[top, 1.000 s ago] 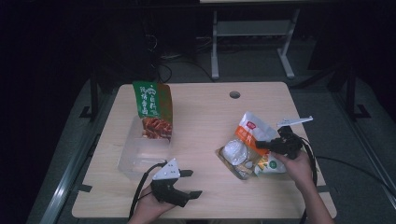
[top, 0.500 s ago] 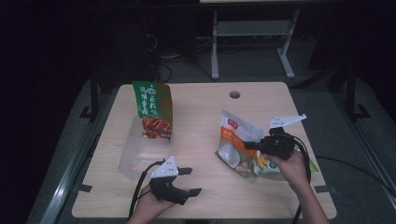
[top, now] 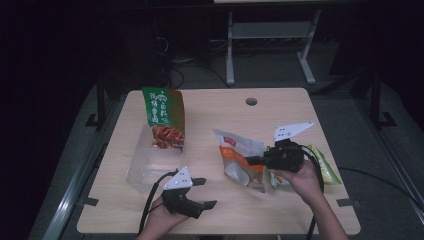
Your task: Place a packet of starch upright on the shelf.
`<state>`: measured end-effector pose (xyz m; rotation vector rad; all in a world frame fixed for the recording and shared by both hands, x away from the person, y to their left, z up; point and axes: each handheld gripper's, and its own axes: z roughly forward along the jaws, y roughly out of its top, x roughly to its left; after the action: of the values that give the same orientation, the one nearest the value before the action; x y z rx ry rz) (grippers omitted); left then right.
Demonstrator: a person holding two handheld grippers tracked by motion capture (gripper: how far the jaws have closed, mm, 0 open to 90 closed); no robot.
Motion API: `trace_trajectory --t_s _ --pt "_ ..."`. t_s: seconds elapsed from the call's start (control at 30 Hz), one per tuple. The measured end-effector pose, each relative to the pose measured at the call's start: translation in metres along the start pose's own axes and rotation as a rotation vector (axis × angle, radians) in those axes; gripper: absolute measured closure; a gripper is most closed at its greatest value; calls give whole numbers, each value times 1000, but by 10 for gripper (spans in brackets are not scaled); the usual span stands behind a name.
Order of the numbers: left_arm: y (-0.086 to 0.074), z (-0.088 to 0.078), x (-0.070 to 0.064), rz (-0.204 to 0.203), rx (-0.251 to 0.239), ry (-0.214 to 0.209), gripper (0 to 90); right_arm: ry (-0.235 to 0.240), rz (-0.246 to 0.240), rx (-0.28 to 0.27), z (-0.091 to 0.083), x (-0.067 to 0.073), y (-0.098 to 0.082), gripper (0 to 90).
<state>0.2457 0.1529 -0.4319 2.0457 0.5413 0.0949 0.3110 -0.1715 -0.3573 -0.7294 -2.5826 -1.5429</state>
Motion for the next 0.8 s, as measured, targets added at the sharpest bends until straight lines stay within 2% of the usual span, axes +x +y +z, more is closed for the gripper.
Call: trace_trajectory --t_s 0.1,0.23,0.3,0.33,0.4,0.5,0.6,0.67,0.8 --pt "0 -1 0 1 -5 11 192 47 -41 1 7 7 3 894" --pt "1 0 0 -21 -4 33 201 97 -87 24 20 11 0 894" --pt "1 2 2 -14 2 39 202 122 -98 25 26 12 -5 894" --pt "1 3 2 -21 -1 37 207 137 -97 5 26 11 -8 894" --pt "2 6 3 -27 3 34 220 148 -98 -2 27 12 -11 894" --pt "3 11 4 -58 1 20 247 170 -114 -4 27 13 -14 893" --pt "3 14 5 -61 8 16 301 197 -123 -1 29 18 -15 893" --pt "3 15 5 -65 9 8 351 197 -125 0 29 19 -15 893" --pt "4 11 5 -93 -10 -7 529 220 -143 10 30 23 -16 892"
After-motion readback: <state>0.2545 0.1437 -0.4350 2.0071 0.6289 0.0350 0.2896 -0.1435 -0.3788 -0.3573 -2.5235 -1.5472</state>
